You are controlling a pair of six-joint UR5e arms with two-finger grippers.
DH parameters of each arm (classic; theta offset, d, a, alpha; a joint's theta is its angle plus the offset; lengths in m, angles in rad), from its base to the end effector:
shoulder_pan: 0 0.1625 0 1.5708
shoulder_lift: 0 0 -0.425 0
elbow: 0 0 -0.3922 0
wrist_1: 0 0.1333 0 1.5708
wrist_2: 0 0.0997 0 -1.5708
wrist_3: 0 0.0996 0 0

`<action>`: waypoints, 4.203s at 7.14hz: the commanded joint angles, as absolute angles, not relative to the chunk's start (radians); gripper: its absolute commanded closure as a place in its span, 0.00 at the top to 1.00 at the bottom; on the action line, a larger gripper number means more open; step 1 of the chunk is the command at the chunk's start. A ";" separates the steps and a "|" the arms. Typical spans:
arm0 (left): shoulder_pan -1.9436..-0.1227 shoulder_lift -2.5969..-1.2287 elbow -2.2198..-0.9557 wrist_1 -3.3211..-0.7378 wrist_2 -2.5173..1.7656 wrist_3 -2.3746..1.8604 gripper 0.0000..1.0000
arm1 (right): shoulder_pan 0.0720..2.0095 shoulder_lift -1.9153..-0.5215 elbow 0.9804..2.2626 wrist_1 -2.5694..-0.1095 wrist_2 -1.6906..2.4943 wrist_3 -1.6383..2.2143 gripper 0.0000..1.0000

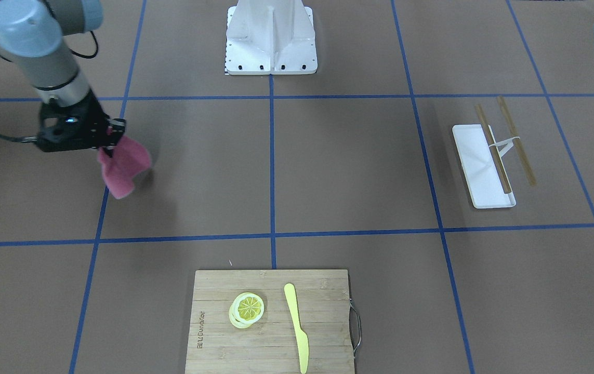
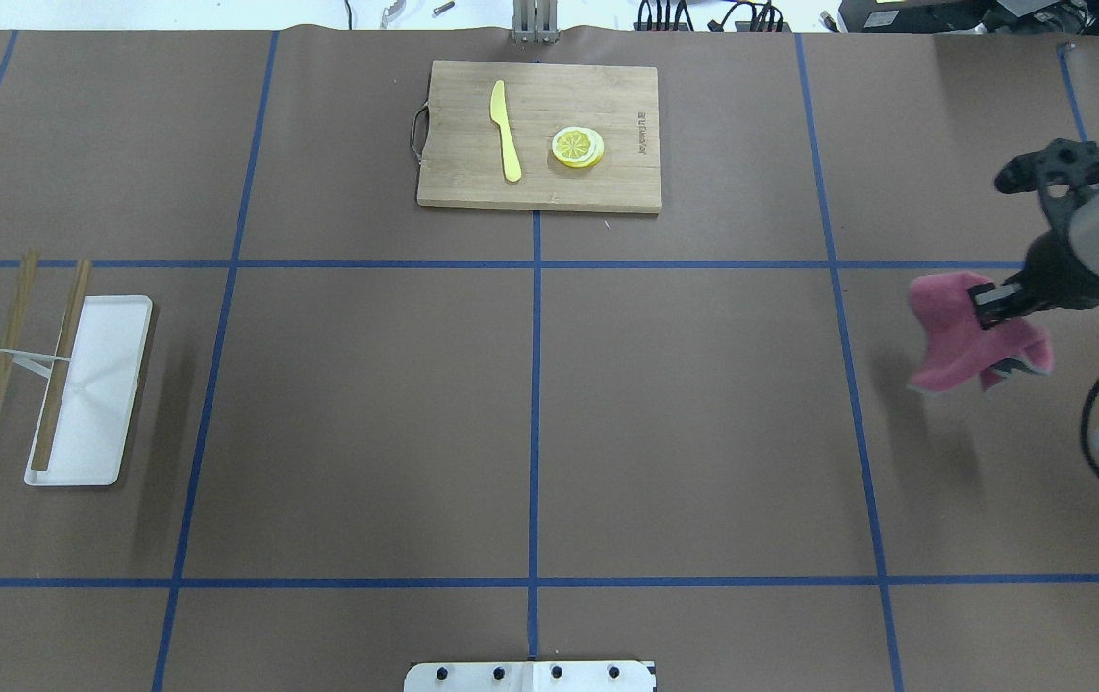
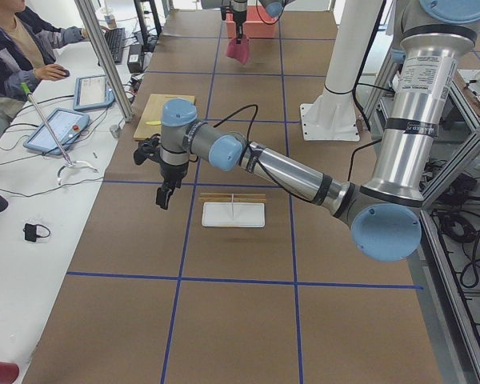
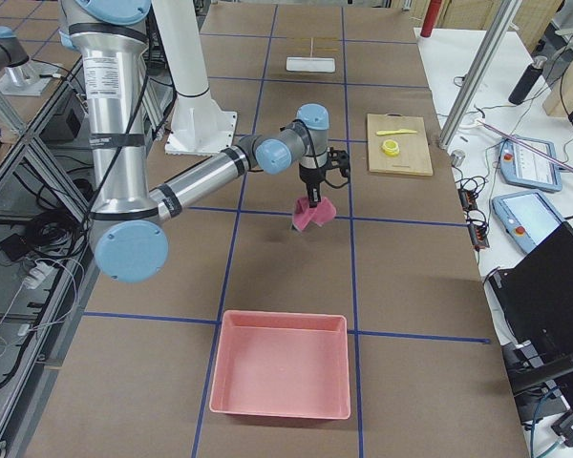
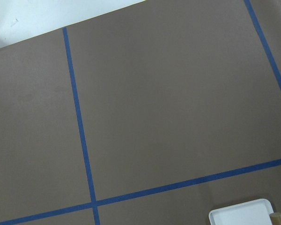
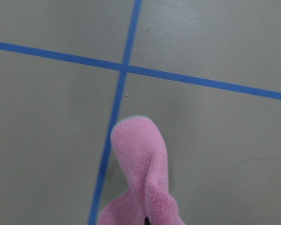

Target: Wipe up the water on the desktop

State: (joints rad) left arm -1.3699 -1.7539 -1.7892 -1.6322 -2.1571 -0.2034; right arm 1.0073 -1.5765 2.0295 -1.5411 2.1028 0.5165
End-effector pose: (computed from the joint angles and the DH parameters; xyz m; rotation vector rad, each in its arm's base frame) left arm 0.0361 -0.5689 0.4568 0.3247 0.6542 0.1333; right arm -0.1855 -0.4486 0.4456 0.1361 -0.6900 -0.1734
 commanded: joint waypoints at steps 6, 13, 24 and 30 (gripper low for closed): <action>-1.370 -1.760 -1.787 -1.634 -2.197 -0.212 0.97 | 1.597 -1.713 1.819 -1.642 2.227 -0.318 0.00; -1.371 -1.756 -1.784 -1.634 -2.197 -0.212 0.97 | 1.632 -1.806 1.781 -1.637 2.218 -0.365 1.00; -1.551 -1.635 -1.684 -1.439 -2.309 0.057 0.98 | 1.632 -1.614 1.674 -1.643 2.229 -0.344 1.00; -1.548 -1.628 -1.706 -1.497 -2.310 0.057 0.98 | 1.632 -1.615 1.618 -1.641 2.243 -0.345 1.00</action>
State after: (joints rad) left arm -1.5480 -1.6266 -1.7057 -1.4920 -2.3100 0.0568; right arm 1.6322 -1.6140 1.6210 -1.6416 2.2362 -0.3452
